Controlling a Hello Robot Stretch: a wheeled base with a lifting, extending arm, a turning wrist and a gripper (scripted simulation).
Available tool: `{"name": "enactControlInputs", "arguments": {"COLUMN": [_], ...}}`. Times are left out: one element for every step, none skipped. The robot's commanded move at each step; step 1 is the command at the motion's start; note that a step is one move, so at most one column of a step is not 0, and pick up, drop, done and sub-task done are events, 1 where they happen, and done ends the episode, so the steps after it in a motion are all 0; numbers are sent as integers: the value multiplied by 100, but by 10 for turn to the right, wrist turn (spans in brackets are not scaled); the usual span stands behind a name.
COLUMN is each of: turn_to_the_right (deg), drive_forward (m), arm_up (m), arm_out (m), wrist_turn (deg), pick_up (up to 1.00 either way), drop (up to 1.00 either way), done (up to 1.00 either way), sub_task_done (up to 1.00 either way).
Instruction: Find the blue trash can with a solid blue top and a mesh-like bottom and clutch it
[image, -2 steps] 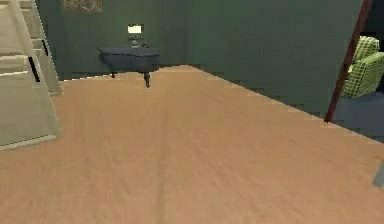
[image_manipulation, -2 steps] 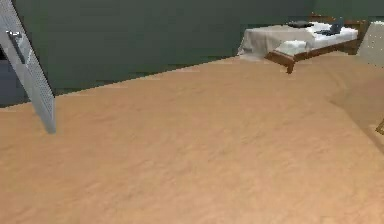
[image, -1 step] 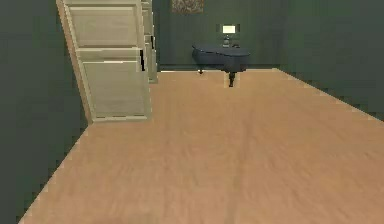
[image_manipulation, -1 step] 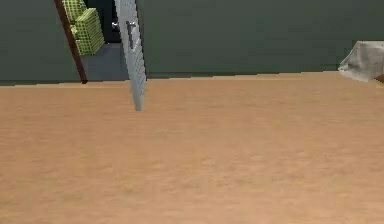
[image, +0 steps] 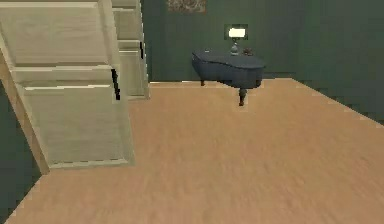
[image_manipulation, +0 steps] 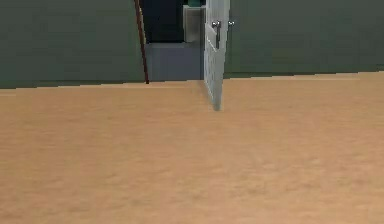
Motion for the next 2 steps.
{"name": "enactControlInputs", "arguments": {"turn_to_the_right": [0, -60], "drive_forward": [100, 0], "arm_up": [0, 0], "arm_out": [0, 0], "wrist_turn": [0, 0], "pick_up": [0, 0], "drop": [0, 0], "done": [0, 0], "sub_task_done": [0, 0]}}
